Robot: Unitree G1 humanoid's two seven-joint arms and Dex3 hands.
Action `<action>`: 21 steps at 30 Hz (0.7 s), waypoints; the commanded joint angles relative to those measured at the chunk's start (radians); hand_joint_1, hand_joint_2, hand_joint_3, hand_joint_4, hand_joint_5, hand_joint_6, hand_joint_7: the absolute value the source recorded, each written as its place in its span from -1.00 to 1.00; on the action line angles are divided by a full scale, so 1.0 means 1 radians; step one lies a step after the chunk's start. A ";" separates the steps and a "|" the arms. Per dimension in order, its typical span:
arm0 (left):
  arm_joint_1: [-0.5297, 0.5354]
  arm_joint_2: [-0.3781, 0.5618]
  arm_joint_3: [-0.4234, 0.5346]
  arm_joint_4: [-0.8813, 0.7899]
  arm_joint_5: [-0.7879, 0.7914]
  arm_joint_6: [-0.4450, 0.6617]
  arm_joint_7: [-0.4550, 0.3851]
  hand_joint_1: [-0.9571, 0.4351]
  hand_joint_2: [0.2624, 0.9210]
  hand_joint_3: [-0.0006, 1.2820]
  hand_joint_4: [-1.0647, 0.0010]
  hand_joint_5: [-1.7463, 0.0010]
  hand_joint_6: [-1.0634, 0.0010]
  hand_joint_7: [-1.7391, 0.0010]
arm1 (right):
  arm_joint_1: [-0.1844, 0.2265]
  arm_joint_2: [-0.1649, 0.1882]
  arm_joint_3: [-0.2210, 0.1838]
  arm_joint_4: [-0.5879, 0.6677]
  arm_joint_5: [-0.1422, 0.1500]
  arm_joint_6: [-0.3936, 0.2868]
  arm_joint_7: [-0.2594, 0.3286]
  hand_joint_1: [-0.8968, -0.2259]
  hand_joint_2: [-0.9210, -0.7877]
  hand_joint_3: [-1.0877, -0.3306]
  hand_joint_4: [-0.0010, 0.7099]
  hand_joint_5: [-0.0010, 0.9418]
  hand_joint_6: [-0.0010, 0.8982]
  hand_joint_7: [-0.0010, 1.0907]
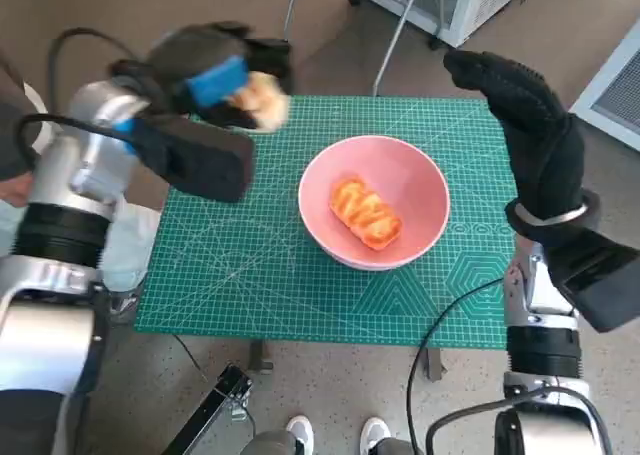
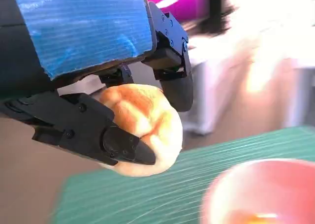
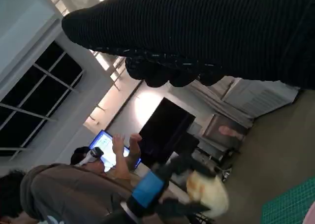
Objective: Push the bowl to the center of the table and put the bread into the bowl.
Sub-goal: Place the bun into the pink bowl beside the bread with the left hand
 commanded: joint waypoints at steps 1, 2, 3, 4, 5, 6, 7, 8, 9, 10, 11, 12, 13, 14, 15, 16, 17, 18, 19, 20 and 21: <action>0.028 -0.053 -0.022 -0.005 -0.003 -0.038 -0.003 0.38 1.00 -0.78 -0.08 -0.44 -0.08 -0.44 | 0.005 0.007 0.007 0.004 0.001 0.004 0.006 -0.08 -1.00 -0.19 -0.40 -0.98 -1.00 0.14; 0.030 -0.065 -0.028 0.000 -0.002 -0.048 -0.004 0.38 1.00 -0.77 -0.07 -0.44 -0.08 -0.45 | 0.006 0.008 0.007 0.001 0.001 0.004 0.006 -0.08 -1.00 -0.20 -0.40 -0.98 -1.00 0.14; 0.032 -0.072 -0.032 0.003 0.000 -0.054 -0.005 0.38 1.00 -0.77 -0.08 -0.44 -0.07 -0.45 | 0.007 0.008 0.008 -0.002 0.001 0.004 0.005 -0.08 -1.00 -0.20 -0.40 -0.98 -1.00 0.14; 0.034 -0.082 -0.038 0.009 0.002 -0.061 -0.006 0.38 1.00 -0.77 -0.08 -0.44 -0.06 -0.45 | 0.008 0.008 0.009 -0.005 0.001 0.005 0.005 -0.09 -1.00 -0.20 -0.40 -0.98 -1.00 0.14; 0.035 -0.088 -0.042 0.013 0.004 -0.065 -0.007 0.37 1.00 -0.77 -0.09 -0.46 -0.06 -0.43 | 0.009 0.007 0.009 -0.008 0.001 0.005 0.005 -0.09 -1.00 -0.20 -0.40 -0.98 -1.00 0.14; 0.037 -0.100 -0.047 0.019 0.001 -0.056 -0.026 0.37 1.00 -0.77 -0.09 -0.47 -0.05 -0.42 | 0.009 0.006 0.009 -0.011 0.002 0.006 0.006 -0.09 -1.00 -0.20 -0.40 -0.98 -1.00 0.14; 0.038 -0.108 -0.051 0.024 -0.002 -0.048 -0.040 0.37 1.00 -0.74 -0.02 -0.53 -0.04 -0.42 | 0.010 0.006 0.009 -0.013 0.003 0.008 0.007 -0.09 -1.00 -0.20 -0.40 -0.98 -1.00 0.14; 0.038 -0.117 -0.055 0.029 -0.011 -0.024 -0.078 0.37 1.00 -0.71 0.04 -0.56 -0.02 -0.43 | 0.011 0.005 0.008 -0.017 0.005 0.009 0.007 -0.09 -1.00 -0.20 -0.40 -0.98 -1.00 0.14; 0.038 -0.124 -0.056 0.033 -0.017 -0.007 -0.104 0.37 1.00 -0.67 0.12 -0.59 0.02 -0.47 | 0.012 0.004 0.008 -0.020 0.005 0.010 0.007 -0.10 -1.00 -0.19 -0.40 -0.98 -1.00 0.14; 0.036 -0.134 -0.059 0.032 -0.027 0.042 -0.163 0.37 1.00 -0.59 0.26 -0.64 0.08 -0.55 | 0.013 0.002 0.007 -0.024 0.007 0.012 0.008 -0.10 -1.00 -0.19 -0.40 -0.98 -1.00 0.15; 0.035 -0.140 -0.060 0.029 -0.033 0.078 -0.205 0.34 0.86 -0.60 0.46 -0.27 0.33 -0.31 | 0.014 0.001 0.007 -0.027 0.008 0.013 0.008 -0.12 -1.00 -0.19 -0.40 -0.98 -1.00 0.15; 0.034 -0.147 -0.061 0.022 -0.039 0.121 -0.249 0.32 0.83 -0.63 0.48 -0.09 0.39 -0.19 | 0.016 -0.001 0.006 -0.030 0.009 0.014 0.010 -0.12 -1.00 -0.19 -0.40 -0.98 -1.00 0.15; 0.035 -0.151 -0.060 0.013 -0.042 0.152 -0.279 0.30 0.78 -0.69 0.54 0.24 0.51 0.02 | 0.018 -0.002 0.006 -0.032 0.010 0.015 0.010 -0.14 -1.00 -0.19 -0.40 -0.98 -1.00 0.15; 0.036 -0.156 -0.058 0.003 -0.045 0.183 -0.304 0.29 0.77 -0.76 0.54 0.49 0.58 0.17 | 0.019 -0.003 0.005 -0.034 0.012 0.016 0.011 -0.15 -1.00 -0.18 -0.40 -0.98 -1.00 0.15; 0.038 -0.160 -0.054 -0.009 -0.051 0.214 -0.329 0.28 0.76 -0.81 0.57 0.66 0.63 0.27 | 0.020 -0.006 0.003 -0.034 0.014 0.016 0.013 -0.16 -1.00 -0.18 -0.39 -0.98 -1.00 0.15; 0.041 -0.162 -0.051 -0.020 -0.055 0.235 -0.345 0.28 0.75 -0.83 0.58 0.72 0.66 0.31 | 0.020 -0.008 0.002 -0.034 0.015 0.016 0.014 -0.17 -1.00 -0.18 -0.39 -0.98 -1.00 0.15; 0.046 -0.163 -0.048 -0.033 -0.058 0.251 -0.357 0.28 0.75 -0.86 0.60 0.81 0.69 0.36 | 0.020 -0.009 0.001 -0.032 0.016 0.015 0.015 -0.17 -1.00 -0.17 -0.39 -0.98 -1.00 0.15; 0.050 -0.163 -0.046 -0.044 -0.060 0.262 -0.364 0.28 0.74 -0.88 0.61 0.87 0.70 0.40 | 0.020 -0.011 0.000 -0.031 0.017 0.015 0.016 -0.18 -1.00 -0.17 -0.39 -0.98 -1.00 0.16; 0.055 -0.162 -0.046 -0.056 -0.060 0.268 -0.365 0.28 0.74 -0.89 0.62 0.89 0.71 0.41 | 0.020 -0.011 0.000 -0.029 0.017 0.014 0.016 -0.18 -1.00 -0.17 -0.39 -0.98 -1.00 0.16; 0.060 -0.161 -0.046 -0.066 -0.060 0.273 -0.366 0.28 0.74 -0.90 0.62 0.92 0.72 0.42 | 0.020 -0.012 0.000 -0.028 0.017 0.014 0.016 -0.17 -1.00 -0.17 -0.39 -0.98 -1.00 0.17; 0.066 -0.159 -0.047 -0.074 -0.056 0.267 -0.356 0.29 0.74 -0.90 0.62 0.94 0.72 0.43 | 0.020 -0.013 0.000 -0.026 0.016 0.013 0.014 -0.17 -1.00 -0.17 -0.39 -0.98 -1.00 0.17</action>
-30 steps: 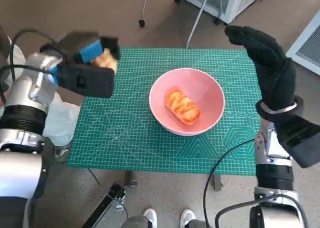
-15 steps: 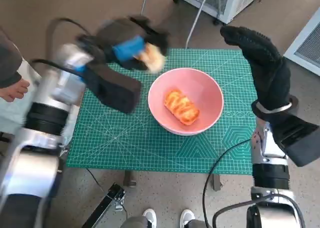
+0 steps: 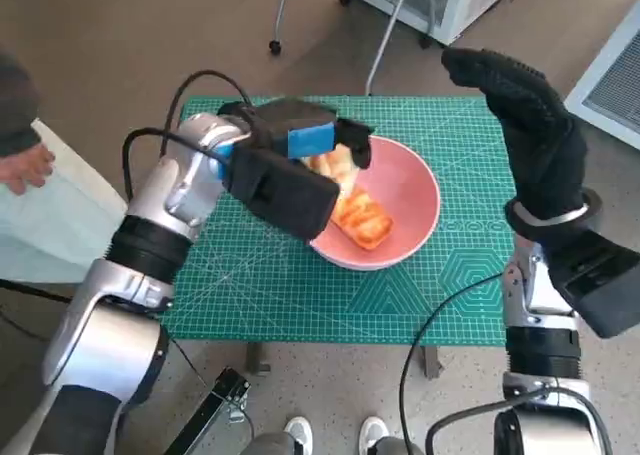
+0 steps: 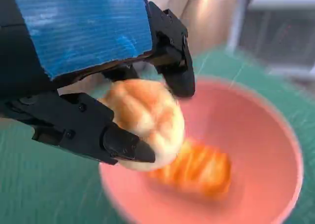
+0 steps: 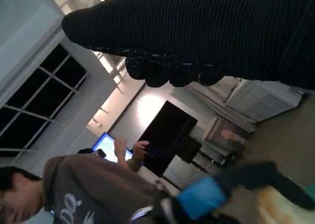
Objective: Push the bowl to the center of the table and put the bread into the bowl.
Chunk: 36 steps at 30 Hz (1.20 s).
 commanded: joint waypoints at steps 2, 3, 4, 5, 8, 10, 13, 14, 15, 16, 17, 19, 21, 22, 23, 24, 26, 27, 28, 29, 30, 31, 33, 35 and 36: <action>0.027 0.006 0.006 -0.061 -0.005 0.007 0.010 0.29 0.75 -0.91 0.60 0.95 0.70 0.44 | 0.018 -0.006 0.001 0.008 -0.005 0.009 0.008 -0.17 -1.00 -0.17 -0.39 -0.98 -1.00 0.19; 0.030 0.008 0.005 -0.065 -0.003 0.002 0.015 0.29 0.75 -0.92 0.58 0.96 0.69 0.44 | 0.017 -0.006 0.002 0.009 -0.007 0.008 0.007 -0.16 -1.00 -0.17 -0.39 -0.98 -1.00 0.20; 0.033 0.010 0.007 -0.066 -0.004 -0.010 0.025 0.29 0.75 -0.92 0.58 0.96 0.68 0.44 | 0.017 -0.006 0.002 0.009 -0.009 0.009 0.005 -0.16 -1.00 -0.17 -0.39 -0.98 -1.00 0.20; 0.035 0.011 0.007 -0.067 -0.004 -0.019 0.031 0.29 0.75 -0.92 0.54 0.95 0.65 0.43 | 0.016 -0.005 0.002 0.009 -0.010 0.009 0.004 -0.16 -1.00 -0.17 -0.39 -0.98 -1.00 0.20; 0.040 0.018 0.013 -0.062 -0.010 -0.065 0.061 0.28 0.76 -0.92 0.43 0.93 0.57 0.41 | 0.015 -0.005 0.003 0.010 -0.014 0.008 0.002 -0.16 -1.00 -0.17 -0.39 -0.98 -1.00 0.21; 0.043 0.022 0.020 -0.062 -0.016 -0.086 0.072 0.27 0.78 -0.93 0.29 0.89 0.46 0.38 | 0.013 -0.004 0.004 0.011 -0.017 0.007 -0.001 -0.16 -1.00 -0.17 -0.39 -0.98 -1.00 0.21; 0.047 0.026 0.033 -0.062 -0.033 -0.114 0.081 0.25 0.80 -0.93 0.13 0.85 0.32 0.33 | 0.010 -0.004 0.004 0.013 -0.020 0.007 -0.003 -0.16 -1.00 -0.17 -0.39 -0.98 -1.00 0.21; 0.049 0.028 0.041 -0.063 -0.041 -0.124 0.083 0.25 0.81 -0.93 0.11 0.85 0.30 0.33 | 0.009 -0.003 0.005 0.013 -0.021 0.007 -0.004 -0.16 -1.00 -0.17 -0.39 -0.98 -1.00 0.21; 0.050 0.029 0.046 -0.064 -0.046 -0.132 0.085 0.23 0.83 -0.93 0.04 0.82 0.25 0.29 | 0.008 -0.003 0.005 0.013 -0.022 0.006 -0.005 -0.16 -1.00 -0.17 -0.39 -0.98 -1.00 0.21; 0.052 0.031 0.053 -0.066 -0.054 -0.140 0.087 0.23 0.84 -0.93 0.02 0.81 0.23 0.27 | 0.007 -0.003 0.005 0.014 -0.023 0.006 -0.006 -0.16 -1.00 -0.17 -0.39 -0.98 -1.00 0.21; 0.052 0.032 0.057 -0.067 -0.059 -0.145 0.088 0.22 0.85 -0.94 -0.03 0.79 0.20 0.23 | 0.006 -0.003 0.005 0.015 -0.023 0.005 -0.006 -0.16 -1.00 -0.17 -0.39 -0.98 -1.00 0.21; 0.054 0.035 0.068 -0.068 -0.071 -0.158 0.093 0.21 0.88 -0.95 -0.05 0.74 0.19 0.17 | 0.003 -0.002 0.005 0.020 -0.024 0.004 -0.006 -0.16 -1.00 -0.18 -0.39 -0.98 -1.00 0.21; 0.057 0.038 0.084 -0.066 -0.089 -0.174 0.101 0.20 0.91 -0.97 -0.02 0.63 0.18 0.12 | -0.001 -0.001 0.005 0.024 -0.025 0.003 -0.008 -0.15 -1.00 -0.18 -0.39 -0.98 -1.00 0.21; 0.059 0.039 0.096 -0.065 -0.099 -0.182 0.106 0.19 0.92 -0.98 0.02 0.54 0.18 0.09 | -0.003 -0.001 0.005 0.024 -0.026 0.003 -0.009 -0.15 -1.00 -0.18 -0.39 -0.98 -1.00 0.21; 0.060 0.040 0.103 -0.064 -0.107 -0.186 0.109 0.18 0.93 -0.98 0.04 0.47 0.17 0.07 | -0.004 -0.001 0.005 0.025 -0.027 0.003 -0.009 -0.14 -1.00 -0.17 -0.39 -0.98 -1.00 0.21; 0.063 0.041 0.116 -0.066 -0.121 -0.188 0.113 0.17 0.94 -0.99 0.07 0.41 0.17 0.06 | -0.006 -0.001 0.005 0.024 -0.027 0.004 -0.010 -0.14 -1.00 -0.17 -0.39 -0.98 -1.00 0.21; 0.071 0.045 0.150 -0.069 -0.158 -0.196 0.120 0.15 0.95 -0.99 0.10 0.35 0.17 0.04 | -0.009 -0.001 0.005 0.021 -0.028 0.007 -0.013 -0.14 -1.00 -0.17 -0.39 -0.98 -1.00 0.21; 0.075 0.047 0.167 -0.071 -0.176 -0.201 0.123 0.14 0.95 -0.99 0.11 0.32 0.17 0.04 | -0.010 0.000 0.004 0.020 -0.029 0.008 -0.014 -0.13 -1.00 -0.17 -0.40 -0.98 -1.00 0.21; 0.083 0.047 0.197 -0.068 -0.211 -0.216 0.132 0.14 0.95 -0.99 0.11 0.31 0.17 0.04 | -0.012 0.000 0.004 0.016 -0.031 0.011 -0.017 -0.13 -1.00 -0.17 -0.40 -0.98 -1.00 0.21; 0.090 0.047 0.218 -0.066 -0.235 -0.227 0.138 0.13 0.95 -0.99 0.14 0.29 0.18 0.06 | -0.013 0.000 0.004 0.013 -0.032 0.014 -0.019 -0.12 -1.00 -0.17 -0.40 -0.98 -1.00 0.20; 0.106 0.037 0.252 -0.064 -0.275 -0.244 0.155 0.13 0.95 -0.99 0.15 0.29 0.18 0.07 | -0.015 0.001 0.004 0.010 -0.034 0.017 -0.023 -0.12 -1.00 -0.17 -0.40 -0.98 -1.00 0.20; 0.117 0.030 0.275 -0.063 -0.302 -0.257 0.167 0.12 0.95 -1.00 0.19 0.30 0.20 0.12 | -0.016 0.002 0.004 0.007 -0.035 0.019 -0.026 -0.12 -1.00 -0.17 -0.40 -0.98 -1.00 0.20; 0.169 -0.009 0.345 -0.087 -0.384 -0.275 0.224 0.09 0.95 -1.00 0.24 0.32 0.23 0.20 | -0.018 0.004 0.004 0.001 -0.041 0.025 -0.037 -0.11 -1.00 -0.18 -0.40 -0.98 -1.00 0.20; 0.218 -0.041 0.393 -0.126 -0.430 -0.287 0.286 0.04 0.96 -1.00 0.26 0.38 0.24 0.28 | -0.019 0.006 0.005 -0.005 -0.049 0.031 -0.049 -0.11 -1.00 -0.18 -0.40 -0.98 -1.00 0.20; 0.242 -0.058 0.411 -0.148 -0.446 -0.291 0.319 0.02 0.96 -1.00 0.26 0.40 0.24 0.30 | -0.019 0.008 0.005 -0.008 -0.054 0.033 -0.058 -0.11 -1.00 -0.18 -0.40 -0.98 -1.00 0.20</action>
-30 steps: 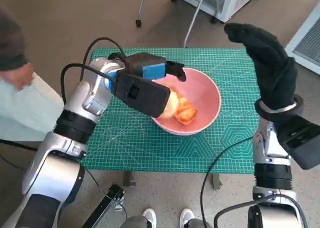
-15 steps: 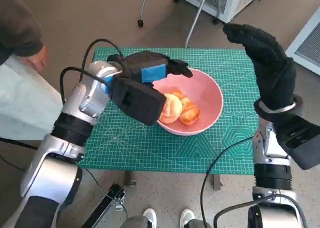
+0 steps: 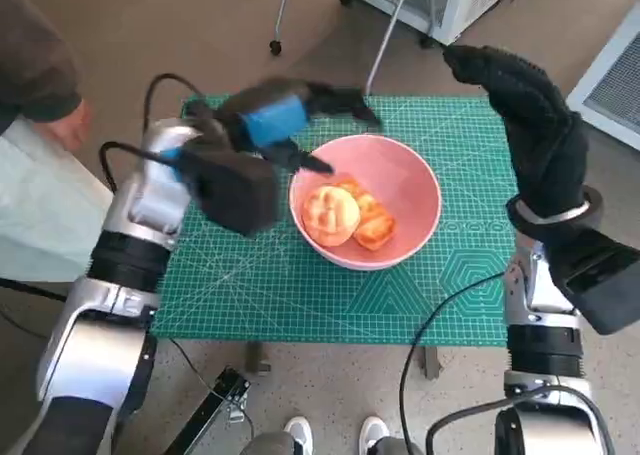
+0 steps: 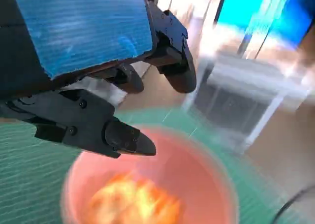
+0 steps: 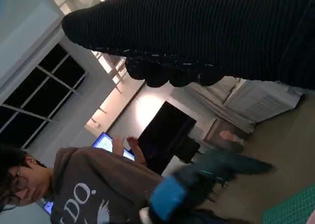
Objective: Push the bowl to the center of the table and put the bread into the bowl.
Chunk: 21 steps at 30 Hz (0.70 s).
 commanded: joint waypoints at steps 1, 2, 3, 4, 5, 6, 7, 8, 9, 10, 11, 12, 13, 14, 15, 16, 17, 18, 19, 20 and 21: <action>0.119 -0.068 0.104 -0.079 -0.103 -0.030 0.131 0.00 0.97 -1.00 0.24 0.47 0.23 0.36 | -0.005 0.007 0.004 -0.013 -0.025 0.025 -0.033 -0.12 -1.00 -0.18 -0.40 -0.98 -1.00 0.20; 0.146 -0.089 0.120 -0.108 -0.121 -0.028 0.161 -0.01 0.98 -1.00 0.23 0.52 0.23 0.41 | -0.006 0.010 0.004 -0.017 -0.033 0.027 -0.045 -0.12 -1.00 -0.18 -0.40 -0.98 -1.00 0.21; 0.165 -0.103 0.129 -0.129 -0.133 -0.025 0.181 0.00 0.98 -1.00 0.23 0.54 0.23 0.43 | -0.006 0.012 0.005 -0.019 -0.039 0.029 -0.053 -0.13 -1.00 -0.19 -0.40 -0.98 -1.00 0.21; 0.188 -0.118 0.138 -0.159 -0.144 -0.019 0.204 0.01 0.99 -1.00 0.23 0.58 0.24 0.45 | -0.006 0.014 0.005 -0.022 -0.046 0.032 -0.065 -0.14 -1.00 -0.19 -0.40 -0.98 -1.00 0.21; 0.204 -0.128 0.143 -0.183 -0.150 -0.013 0.219 0.03 0.99 -0.99 0.24 0.60 0.26 0.47 | -0.006 0.015 0.006 -0.024 -0.052 0.035 -0.074 -0.16 -1.00 -0.19 -0.40 -0.98 -1.00 0.21; 0.222 -0.137 0.147 -0.210 -0.154 -0.004 0.235 0.03 0.99 -0.98 0.24 0.61 0.26 0.48 | -0.007 0.018 0.007 -0.027 -0.059 0.038 -0.084 -0.17 -1.00 -0.19 -0.40 -0.98 -1.00 0.21; 0.235 -0.144 0.149 -0.230 -0.157 0.004 0.246 0.05 1.00 -0.97 0.25 0.63 0.28 0.49 | -0.007 0.020 0.008 -0.029 -0.065 0.040 -0.093 -0.18 -1.00 -0.19 -0.40 -0.98 -1.00 0.21; 0.254 -0.149 0.153 -0.262 -0.165 0.020 0.251 0.07 1.00 -0.96 0.25 0.64 0.29 0.49 | -0.007 0.023 0.009 -0.033 -0.074 0.044 -0.104 -0.19 -1.00 -0.19 -0.39 -0.98 -1.00 0.21; 0.267 -0.152 0.155 -0.287 -0.171 0.034 0.254 0.07 1.00 -0.96 0.26 0.64 0.31 0.48 | -0.007 0.024 0.010 -0.036 -0.080 0.046 -0.111 -0.20 -1.00 -0.19 -0.39 -0.98 -1.00 0.21; 0.283 -0.156 0.157 -0.312 -0.178 0.048 0.258 0.08 1.00 -0.95 0.27 0.64 0.34 0.46 | -0.007 0.026 0.012 -0.041 -0.086 0.050 -0.119 -0.20 -1.00 -0.19 -0.39 -0.98 -1.00 0.21; 0.294 -0.158 0.159 -0.331 -0.182 0.060 0.260 0.09 1.00 -0.94 0.28 0.65 0.36 0.45 | -0.006 0.027 0.013 -0.044 -0.091 0.053 -0.125 -0.20 -1.00 -0.19 -0.39 -0.98 -1.00 0.21; 0.306 -0.161 0.161 -0.348 -0.185 0.065 0.264 0.10 1.00 -0.94 0.28 0.65 0.37 0.44 | -0.007 0.028 0.014 -0.048 -0.095 0.056 -0.131 -0.20 -1.00 -0.19 -0.39 -0.98 -1.00 0.21; 0.315 -0.164 0.163 -0.361 -0.186 0.070 0.267 0.10 1.00 -0.93 0.30 0.65 0.40 0.42 | -0.007 0.028 0.015 -0.050 -0.098 0.059 -0.135 -0.20 -1.00 -0.19 -0.39 -0.98 -1.00 0.21; 0.326 -0.168 0.165 -0.372 -0.187 0.070 0.270 0.11 1.00 -0.93 0.31 0.64 0.44 0.38 | -0.009 0.028 0.016 -0.053 -0.104 0.062 -0.141 -0.20 -1.00 -0.19 -0.39 -0.98 -1.00 0.21; 0.333 -0.170 0.167 -0.380 -0.188 0.071 0.273 0.11 1.00 -0.93 0.32 0.64 0.46 0.37 | -0.009 0.028 0.017 -0.056 -0.108 0.065 -0.146 -0.20 -1.00 -0.19 -0.39 -0.98 -1.00 0.21; 0.340 -0.173 0.170 -0.387 -0.188 0.070 0.276 0.11 1.00 -0.92 0.34 0.64 0.49 0.35 | -0.010 0.028 0.019 -0.059 -0.112 0.066 -0.151 -0.20 -1.00 -0.19 -0.38 -0.98 -1.00 0.21; 0.344 -0.175 0.171 -0.391 -0.188 0.071 0.279 0.12 1.00 -0.92 0.35 0.64 0.52 0.34 | -0.011 0.027 0.020 -0.060 -0.115 0.068 -0.154 -0.21 -1.00 -0.19 -0.38 -0.97 -1.00 0.21; 0.348 -0.176 0.173 -0.395 -0.190 0.071 0.280 0.12 1.00 -0.92 0.35 0.64 0.53 0.33 | -0.012 0.026 0.022 -0.061 -0.118 0.067 -0.157 -0.21 -1.00 -0.19 -0.37 -0.97 -1.00 0.21; 0.350 -0.178 0.174 -0.398 -0.191 0.072 0.281 0.12 1.00 -0.92 0.36 0.64 0.54 0.33 | -0.012 0.026 0.023 -0.060 -0.120 0.066 -0.159 -0.21 -1.00 -0.19 -0.37 -0.97 -1.00 0.20; 0.354 -0.180 0.176 -0.401 -0.193 0.072 0.283 0.12 1.00 -0.92 0.36 0.64 0.55 0.32 | -0.013 0.026 0.025 -0.060 -0.123 0.064 -0.160 -0.22 -1.00 -0.19 -0.37 -0.97 -1.00 0.20; 0.356 -0.182 0.177 -0.403 -0.194 0.072 0.285 0.13 1.00 -0.91 0.37 0.63 0.58 0.30 | -0.014 0.025 0.026 -0.059 -0.125 0.062 -0.161 -0.22 -1.00 -0.19 -0.37 -0.97 -1.00 0.20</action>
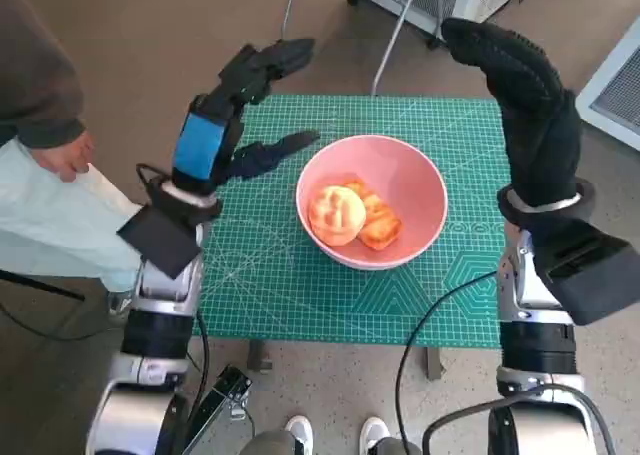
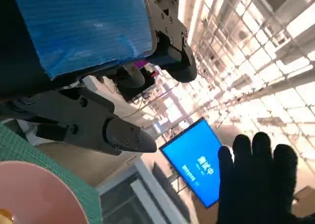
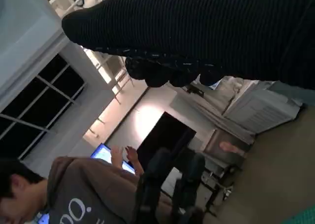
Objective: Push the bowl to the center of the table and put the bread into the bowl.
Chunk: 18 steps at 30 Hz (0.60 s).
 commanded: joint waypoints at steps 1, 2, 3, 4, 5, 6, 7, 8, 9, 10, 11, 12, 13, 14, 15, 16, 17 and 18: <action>0.018 -0.015 0.012 -0.033 -0.016 0.005 0.021 0.13 1.00 -0.91 0.38 0.63 0.60 0.29 | 0.003 0.000 0.009 0.002 -0.020 0.007 -0.012 -0.23 -1.00 -0.18 -0.36 -0.97 -1.00 0.20; 0.020 -0.016 0.013 -0.035 -0.013 0.005 0.025 0.13 1.00 -0.91 0.38 0.62 0.61 0.28 | 0.002 -0.001 0.010 0.004 -0.021 0.005 -0.012 -0.23 -1.00 -0.18 -0.36 -0.97 -1.00 0.19; 0.022 -0.017 0.013 -0.037 -0.007 0.006 0.030 0.13 1.00 -0.91 0.38 0.62 0.61 0.28 | 0.000 -0.002 0.011 0.006 -0.022 0.004 -0.011 -0.23 -1.00 -0.18 -0.36 -0.97 -1.00 0.19; 0.024 -0.018 0.013 -0.038 -0.004 0.006 0.033 0.12 1.00 -0.91 0.39 0.62 0.62 0.27 | -0.001 -0.003 0.011 0.008 -0.023 0.002 -0.010 -0.23 -1.00 -0.18 -0.36 -0.97 -1.00 0.19; 0.027 -0.018 0.013 -0.042 0.001 0.007 0.038 0.12 1.00 -0.91 0.39 0.62 0.62 0.27 | -0.003 -0.003 0.012 0.011 -0.023 0.001 -0.009 -0.23 -1.00 -0.18 -0.36 -0.97 -1.00 0.19; 0.029 -0.019 0.012 -0.044 0.005 0.007 0.042 0.11 1.00 -0.91 0.40 0.62 0.63 0.26 | -0.005 -0.004 0.012 0.014 -0.023 -0.001 -0.008 -0.22 -1.00 -0.19 -0.36 -0.97 -1.00 0.19; 0.032 -0.020 0.011 -0.047 0.010 0.008 0.048 0.10 1.00 -0.91 0.40 0.63 0.63 0.26 | -0.006 -0.004 0.013 0.016 -0.023 -0.001 -0.007 -0.22 -1.00 -0.19 -0.36 -0.97 -1.00 0.19; 0.034 -0.021 0.010 -0.050 0.013 0.010 0.051 0.10 1.00 -0.91 0.40 0.63 0.63 0.26 | -0.007 -0.004 0.013 0.018 -0.024 -0.002 -0.006 -0.22 -1.00 -0.19 -0.36 -0.97 -1.00 0.19; 0.037 -0.022 0.009 -0.055 0.016 0.012 0.056 0.10 1.00 -0.90 0.40 0.63 0.63 0.26 | -0.008 -0.004 0.015 0.018 -0.024 -0.002 -0.006 -0.22 -1.00 -0.19 -0.36 -0.97 -1.00 0.19; 0.038 -0.024 0.008 -0.057 0.019 0.014 0.060 0.09 1.00 -0.90 0.40 0.63 0.63 0.25 | -0.009 -0.004 0.015 0.020 -0.023 -0.003 -0.005 -0.22 -1.00 -0.19 -0.36 -0.97 -1.00 0.19; 0.042 -0.025 0.006 -0.064 0.023 0.017 0.064 0.08 1.00 -0.90 0.40 0.63 0.63 0.25 | -0.011 -0.004 0.016 0.021 -0.023 -0.003 -0.004 -0.22 -1.00 -0.19 -0.36 -0.97 -1.00 0.19; 0.045 -0.025 0.005 -0.070 0.025 0.021 0.067 0.08 1.00 -0.90 0.40 0.63 0.63 0.25 | -0.012 -0.004 0.017 0.021 -0.022 -0.002 -0.004 -0.22 -1.00 -0.19 -0.36 -0.97 -1.00 0.19; 0.048 -0.025 0.003 -0.077 0.029 0.024 0.070 0.08 1.00 -0.90 0.40 0.63 0.63 0.25 | -0.012 -0.004 0.018 0.022 -0.021 -0.002 -0.003 -0.22 -1.00 -0.19 -0.36 -0.97 -1.00 0.19; 0.049 -0.026 0.001 -0.081 0.032 0.026 0.073 0.07 1.00 -0.90 0.40 0.63 0.63 0.25 | -0.014 -0.005 0.018 0.024 -0.020 -0.002 -0.002 -0.22 -1.00 -0.19 -0.36 -0.97 -1.00 0.19; 0.051 -0.026 0.000 -0.086 0.035 0.029 0.076 0.07 1.00 -0.90 0.40 0.63 0.63 0.24 | -0.015 -0.005 0.019 0.027 -0.019 -0.003 -0.001 -0.22 -1.00 -0.19 -0.36 -0.97 -1.00 0.19; 0.051 -0.027 -0.002 -0.088 0.038 0.031 0.078 0.07 1.00 -0.91 0.40 0.63 0.63 0.24 | -0.017 -0.006 0.019 0.030 -0.018 -0.004 0.000 -0.22 -1.00 -0.18 -0.36 -0.97 -1.00 0.19; 0.053 -0.027 -0.004 -0.095 0.040 0.034 0.080 0.07 1.00 -0.91 0.40 0.63 0.64 0.24 | -0.018 -0.006 0.019 0.031 -0.017 -0.003 0.002 -0.22 -1.00 -0.18 -0.36 -0.97 -1.00 0.19; 0.055 -0.027 -0.005 -0.100 0.041 0.037 0.082 0.07 1.00 -0.91 0.40 0.63 0.64 0.24 | -0.019 -0.006 0.020 0.032 -0.016 -0.003 0.003 -0.21 -1.00 -0.18 -0.36 -0.97 -1.00 0.19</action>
